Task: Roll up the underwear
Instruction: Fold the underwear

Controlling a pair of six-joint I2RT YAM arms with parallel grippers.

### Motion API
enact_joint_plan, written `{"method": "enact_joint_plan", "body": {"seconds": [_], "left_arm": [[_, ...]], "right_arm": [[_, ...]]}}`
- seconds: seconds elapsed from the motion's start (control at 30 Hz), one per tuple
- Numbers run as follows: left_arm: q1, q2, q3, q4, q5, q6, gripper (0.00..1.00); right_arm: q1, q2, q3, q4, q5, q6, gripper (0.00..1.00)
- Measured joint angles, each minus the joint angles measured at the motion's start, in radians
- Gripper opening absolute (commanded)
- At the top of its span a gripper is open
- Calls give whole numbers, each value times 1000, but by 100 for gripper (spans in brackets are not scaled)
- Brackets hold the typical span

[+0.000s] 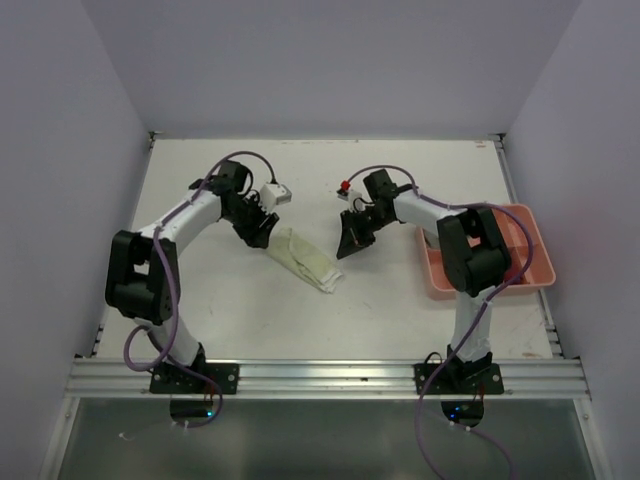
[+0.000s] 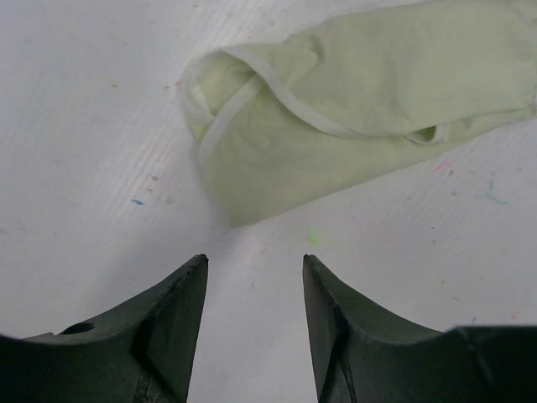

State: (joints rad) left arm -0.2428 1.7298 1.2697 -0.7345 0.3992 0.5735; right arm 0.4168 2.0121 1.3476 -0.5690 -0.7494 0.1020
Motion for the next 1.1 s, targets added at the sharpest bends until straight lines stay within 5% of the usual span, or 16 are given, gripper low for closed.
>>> {"method": "enact_joint_plan", "body": {"seconds": [0.4, 0.9, 0.93, 1.07, 1.1], "left_arm": [[-2, 114, -117, 56, 135, -200, 49], [0, 369, 217, 188, 237, -253, 59], [3, 364, 213, 202, 238, -262, 60], [48, 211, 71, 315, 250, -317, 100], [73, 137, 30, 338, 247, -319, 100]], "right_arm": [[-3, 5, -27, 50, 87, -45, 0], [171, -28, -179, 154, 21, -19, 0], [186, -35, -183, 151, 22, -22, 0], [193, -126, -218, 95, 26, -64, 5], [188, -173, -231, 82, 31, -82, 8]]}}
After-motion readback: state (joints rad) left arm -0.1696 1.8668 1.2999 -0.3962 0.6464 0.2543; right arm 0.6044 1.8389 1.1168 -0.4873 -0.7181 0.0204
